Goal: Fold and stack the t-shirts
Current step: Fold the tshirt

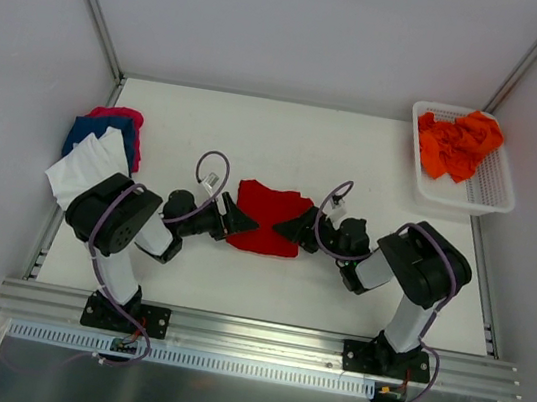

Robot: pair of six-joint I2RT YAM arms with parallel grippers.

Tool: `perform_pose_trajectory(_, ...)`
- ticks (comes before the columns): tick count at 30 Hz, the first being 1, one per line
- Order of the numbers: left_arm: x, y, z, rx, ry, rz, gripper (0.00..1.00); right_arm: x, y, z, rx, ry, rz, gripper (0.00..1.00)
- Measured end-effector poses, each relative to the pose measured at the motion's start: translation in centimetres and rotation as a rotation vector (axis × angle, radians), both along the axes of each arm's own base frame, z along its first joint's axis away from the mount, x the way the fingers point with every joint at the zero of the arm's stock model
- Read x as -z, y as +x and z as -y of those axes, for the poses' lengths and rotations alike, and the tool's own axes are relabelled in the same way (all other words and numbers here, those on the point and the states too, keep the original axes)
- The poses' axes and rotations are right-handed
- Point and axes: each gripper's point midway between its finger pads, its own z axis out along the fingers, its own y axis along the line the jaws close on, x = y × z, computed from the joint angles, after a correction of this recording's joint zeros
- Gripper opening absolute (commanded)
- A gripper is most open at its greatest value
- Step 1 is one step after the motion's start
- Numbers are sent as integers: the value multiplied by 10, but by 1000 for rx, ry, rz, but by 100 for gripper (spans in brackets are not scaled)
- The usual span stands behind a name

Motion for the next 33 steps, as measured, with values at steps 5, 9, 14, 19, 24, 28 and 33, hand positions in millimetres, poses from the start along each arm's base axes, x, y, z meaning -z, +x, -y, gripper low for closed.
perform_pose_trajectory(5,1,6,5,14,-13,-14,72,1,-4,-9,-26,-11,-3,100)
perform_pose_trajectory(9,5,11,9,23,-16,-32,60,1,-5,-11,-30,-19,1,99)
perform_pose_trajectory(14,11,9,11,36,-15,-56,41,2,-8,-12,-35,-37,2,100)
perform_pose_trajectory(19,14,8,11,43,-13,-66,18,2,-10,-12,-39,-49,9,100)
perform_pose_trajectory(24,12,11,14,57,-13,-53,0,1,-11,-12,-37,-59,14,100)
perform_pose_trajectory(28,11,13,16,69,-13,-58,0,2,-15,-8,-33,-72,15,100)
perform_pose_trajectory(33,14,11,16,72,-7,-79,0,2,-23,-1,-31,-114,19,99)
